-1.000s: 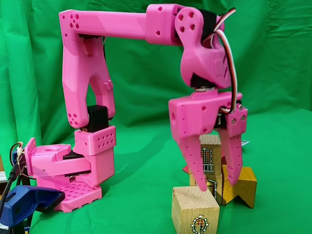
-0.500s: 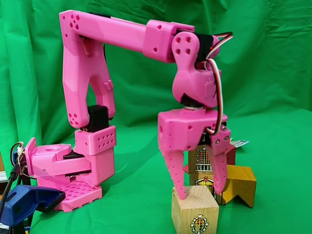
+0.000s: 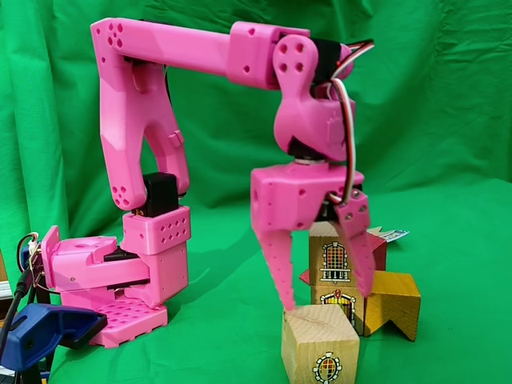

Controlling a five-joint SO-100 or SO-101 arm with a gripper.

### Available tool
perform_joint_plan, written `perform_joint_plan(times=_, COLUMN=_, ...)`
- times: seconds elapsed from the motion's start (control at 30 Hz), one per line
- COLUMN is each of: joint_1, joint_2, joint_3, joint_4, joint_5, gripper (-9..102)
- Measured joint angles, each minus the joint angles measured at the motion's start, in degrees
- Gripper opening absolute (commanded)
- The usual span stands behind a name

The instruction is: Grasp some building blocks and build the house on the picture.

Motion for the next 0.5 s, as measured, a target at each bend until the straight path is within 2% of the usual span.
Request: perform_joint_plan(times=0.5, joint_1=0.0, joint_2=-4.1, joint_3=0.0, joint_4=0.2, joint_5=0.0, gripper=33)
